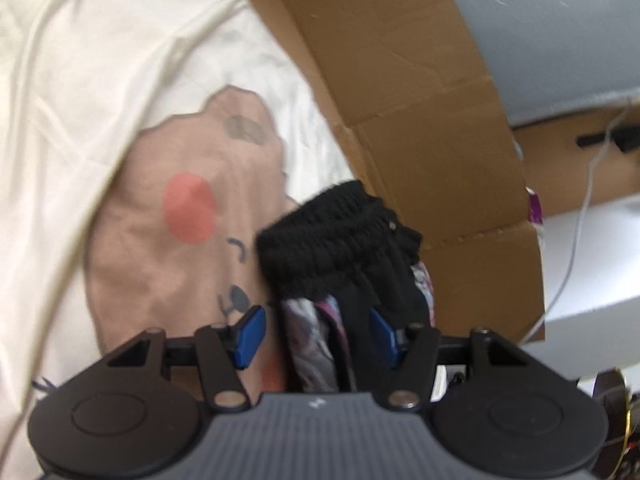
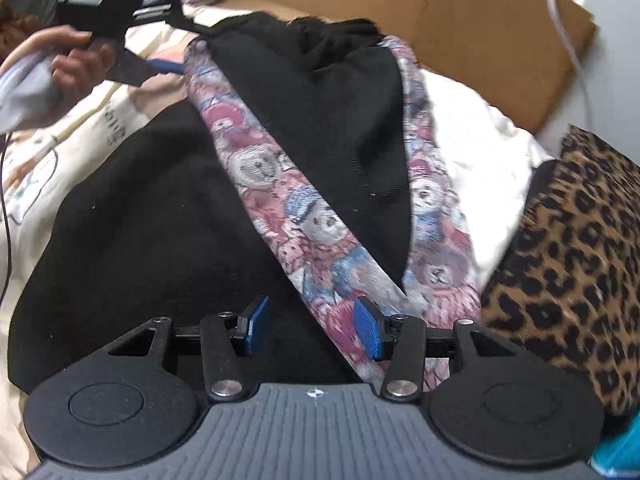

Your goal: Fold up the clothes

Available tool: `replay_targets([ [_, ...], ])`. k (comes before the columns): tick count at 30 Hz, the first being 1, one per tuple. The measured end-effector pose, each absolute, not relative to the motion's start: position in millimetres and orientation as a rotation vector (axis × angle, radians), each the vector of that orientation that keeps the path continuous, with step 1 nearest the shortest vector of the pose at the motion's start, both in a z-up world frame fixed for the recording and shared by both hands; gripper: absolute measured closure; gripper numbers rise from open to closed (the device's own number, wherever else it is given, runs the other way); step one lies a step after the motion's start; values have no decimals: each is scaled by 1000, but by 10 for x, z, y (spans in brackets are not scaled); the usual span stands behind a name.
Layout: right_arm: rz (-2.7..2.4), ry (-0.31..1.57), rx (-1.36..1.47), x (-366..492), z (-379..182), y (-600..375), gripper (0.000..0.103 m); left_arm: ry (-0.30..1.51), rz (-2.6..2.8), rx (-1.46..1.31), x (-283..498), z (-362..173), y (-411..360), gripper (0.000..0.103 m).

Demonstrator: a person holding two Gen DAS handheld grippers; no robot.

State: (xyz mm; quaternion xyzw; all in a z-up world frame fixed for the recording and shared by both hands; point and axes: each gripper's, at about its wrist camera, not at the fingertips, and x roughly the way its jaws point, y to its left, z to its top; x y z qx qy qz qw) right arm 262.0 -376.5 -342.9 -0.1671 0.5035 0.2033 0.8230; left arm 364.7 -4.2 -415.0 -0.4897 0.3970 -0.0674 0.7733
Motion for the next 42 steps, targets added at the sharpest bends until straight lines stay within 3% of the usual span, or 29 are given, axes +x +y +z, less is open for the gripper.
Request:
replay_targets([
  [9, 388, 1106, -345, 2747, -3620, -3799, 50, 889, -176, -1153, 3795, -4301, 17, 43],
  [12, 380, 1089, -322, 2764, -3598, -3855, 50, 902, -167, -1250, 3843, -4345, 1, 51],
  [27, 395, 903, -226, 2550, -3592, -3993, 49, 946, -106, -1192, 3829, -3889, -261, 51],
  [30, 423, 891, -215, 2561, -3589, -4030, 49, 955, -116, -1189, 3948, -3820, -293, 59],
  [34, 448, 884, -243, 2526, -3604, -4049, 49, 949, -136, -1187, 4097, -3687, -392, 78],
  [42, 419, 882, -268, 2369, -3686, -4063, 44, 960, -129, -1147, 4299, -3564, -625, 84],
])
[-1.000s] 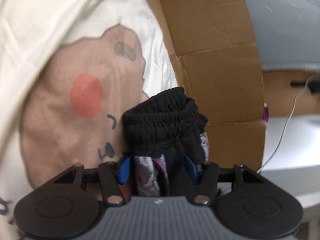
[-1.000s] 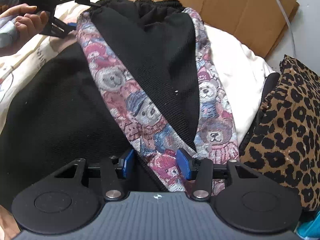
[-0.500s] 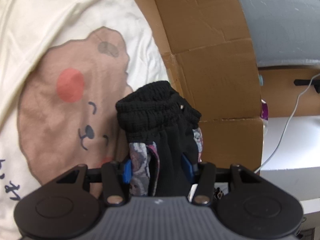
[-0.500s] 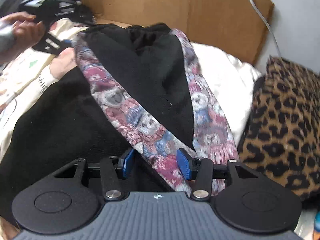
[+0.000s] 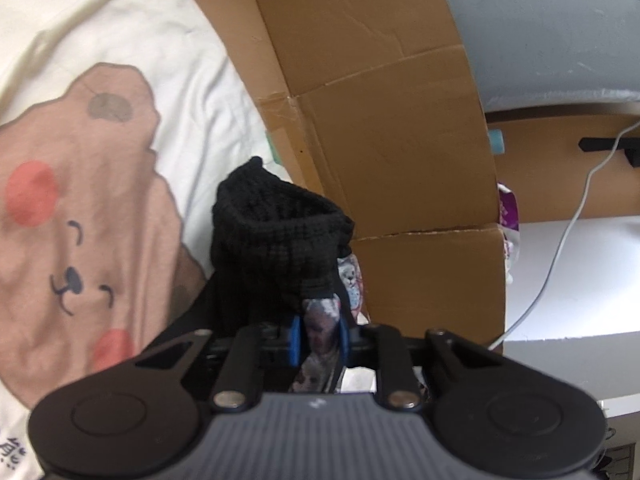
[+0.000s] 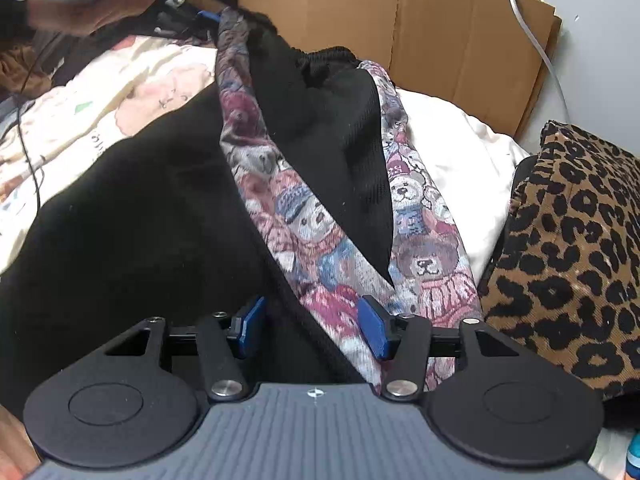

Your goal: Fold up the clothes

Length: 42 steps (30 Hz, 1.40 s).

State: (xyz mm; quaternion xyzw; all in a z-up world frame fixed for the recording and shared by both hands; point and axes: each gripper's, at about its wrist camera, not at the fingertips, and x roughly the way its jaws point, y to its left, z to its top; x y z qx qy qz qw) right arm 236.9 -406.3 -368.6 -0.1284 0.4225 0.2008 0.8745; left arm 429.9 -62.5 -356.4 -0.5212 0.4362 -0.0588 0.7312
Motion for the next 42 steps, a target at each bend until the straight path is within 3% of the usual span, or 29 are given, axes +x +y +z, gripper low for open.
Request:
replay_targets([
  [3, 407, 871, -273, 2362, -3689, -4120, 46, 957, -124, -1137, 4389, -3538, -702, 86],
  [6, 388, 871, -234, 2399, -3668, -4215, 71, 953, -111, -1139, 4491, -3519, -761, 88],
  [10, 366, 868, -174, 2474, -3644, -4333, 81, 948, -97, -1145, 4686, -3500, -871, 90],
  [28, 248, 913, 142, 2806, -3734, -4888, 82, 1013, -47, -984, 5432, -3595, -1436, 89],
  [32, 247, 913, 156, 2839, -3752, -4916, 82, 1009, -73, -922, 5459, -3471, -1482, 77],
  [35, 235, 910, 172, 2843, -3755, -4959, 82, 1005, -93, -876, 5479, -3378, -1517, 60],
  [42, 205, 906, 228, 2857, -3763, -5053, 83, 994, -138, -767, 5525, -3161, -1599, 52],
])
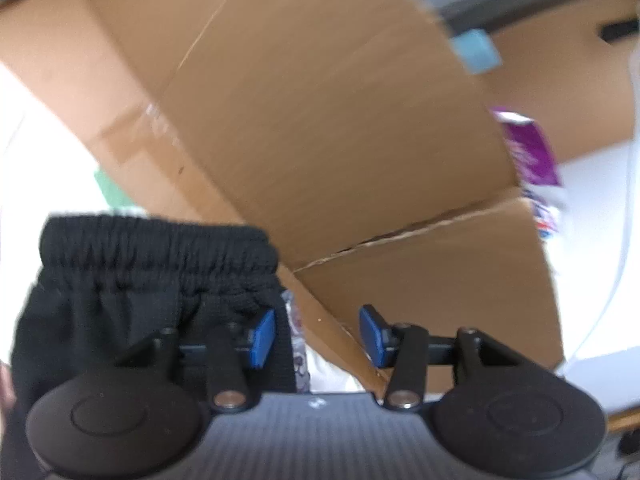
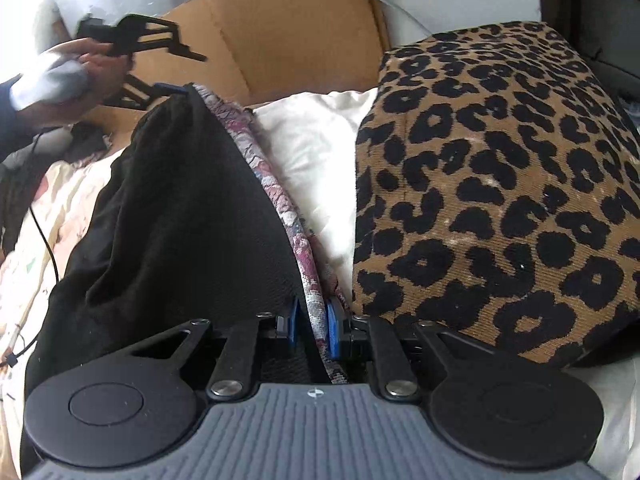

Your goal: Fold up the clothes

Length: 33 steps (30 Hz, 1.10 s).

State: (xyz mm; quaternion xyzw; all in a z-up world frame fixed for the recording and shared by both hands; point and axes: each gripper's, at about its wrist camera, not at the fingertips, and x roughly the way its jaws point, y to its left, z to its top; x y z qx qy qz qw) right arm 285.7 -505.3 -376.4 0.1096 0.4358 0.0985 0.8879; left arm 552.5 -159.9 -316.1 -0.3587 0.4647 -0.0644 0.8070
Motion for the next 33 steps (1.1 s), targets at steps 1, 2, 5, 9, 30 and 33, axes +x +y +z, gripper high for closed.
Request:
replay_targets([
  [1, 204, 904, 230, 2859, -3760, -5057, 82, 987, -142, -741, 5520, -3113, -1587, 50],
  [2, 204, 901, 227, 2863, -3753, -5055, 82, 968, -143, -695, 5490, -3033, -1529, 48],
  [5, 209, 894, 220, 2882, -3734, -5044, 82, 910, -143, -555, 5402, -2793, -1356, 41],
  [9, 214, 881, 210, 2923, -3695, -5033, 81, 890, -117, -416, 5306, -2636, -1106, 38],
  [30, 293, 796, 190, 3713, -3539, -4554, 67, 1094, -136, -380, 5069, -3540, -744, 49],
  [33, 309, 777, 191, 3911, -3503, -4460, 67, 1087, -154, -360, 5115, -3497, -721, 66],
])
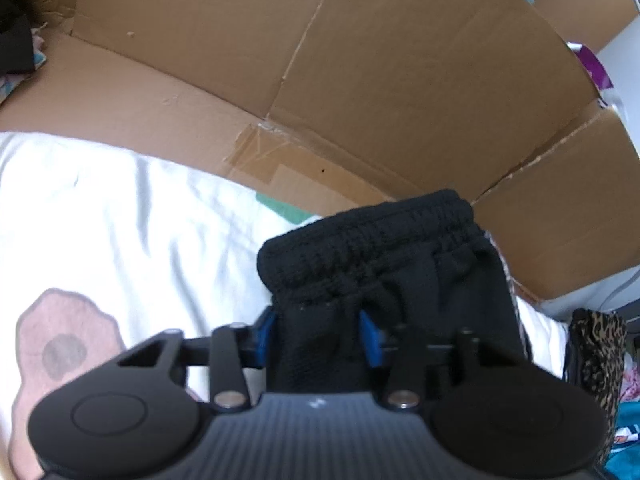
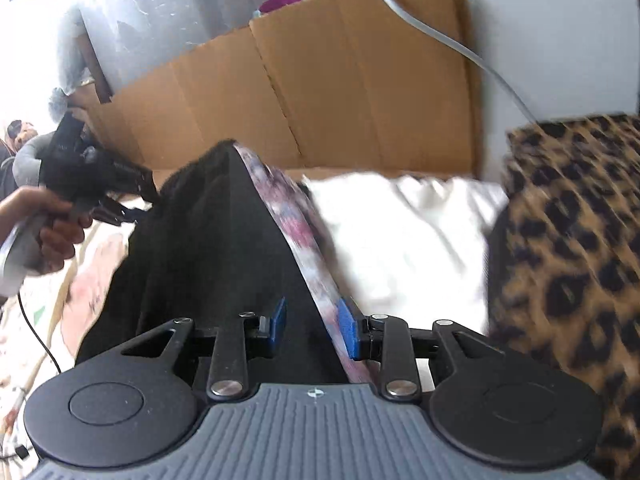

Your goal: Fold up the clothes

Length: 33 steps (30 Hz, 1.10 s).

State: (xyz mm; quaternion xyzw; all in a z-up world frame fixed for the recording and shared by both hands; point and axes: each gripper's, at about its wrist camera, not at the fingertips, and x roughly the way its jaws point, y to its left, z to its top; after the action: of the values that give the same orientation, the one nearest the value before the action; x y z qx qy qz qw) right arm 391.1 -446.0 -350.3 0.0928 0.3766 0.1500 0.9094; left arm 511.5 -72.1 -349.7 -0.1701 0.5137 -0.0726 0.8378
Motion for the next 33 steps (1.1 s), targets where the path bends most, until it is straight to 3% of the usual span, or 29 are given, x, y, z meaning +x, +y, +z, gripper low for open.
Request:
replay_targets([
  [3, 336, 761, 170, 4096, -3476, -4308, 67, 1064, -161, -308, 5142, -3370, -699, 76],
  [7, 369, 753, 124, 4325, -3491, -4079, 67, 1066, -157, -292, 5205, -3294, -613, 77],
  [8, 373, 752, 109, 4377, -3500, -4028, 67, 1079, -163, -275, 5226, -3300, -612, 77],
  [10, 365, 752, 81, 4466, -3517, -3948, 67, 1106, -164, -245, 5258, -3286, -603, 64],
  [13, 336, 766, 74, 4522, -3547, -3930, 67, 1115, -167, -194, 5271, -3188, -605, 54],
  [24, 303, 782, -36, 4375, -3697, -3978, 67, 1039, -271, -84, 5420, -2676, -941, 52],
  [26, 314, 780, -44, 4379, -3697, -3977, 71, 1040, -295, -79, 5429, -2638, -1053, 52],
  [28, 316, 767, -55, 4378, -3678, -3990, 92, 1046, -320, -68, 5420, -2629, -1174, 52],
  [30, 310, 764, -38, 4400, -3675, -4031, 98, 1060, -341, -52, 5344, -2692, -1335, 52],
  [33, 299, 759, -25, 4428, -3679, -4088, 100, 1085, -367, -25, 5281, -2904, -1673, 52],
])
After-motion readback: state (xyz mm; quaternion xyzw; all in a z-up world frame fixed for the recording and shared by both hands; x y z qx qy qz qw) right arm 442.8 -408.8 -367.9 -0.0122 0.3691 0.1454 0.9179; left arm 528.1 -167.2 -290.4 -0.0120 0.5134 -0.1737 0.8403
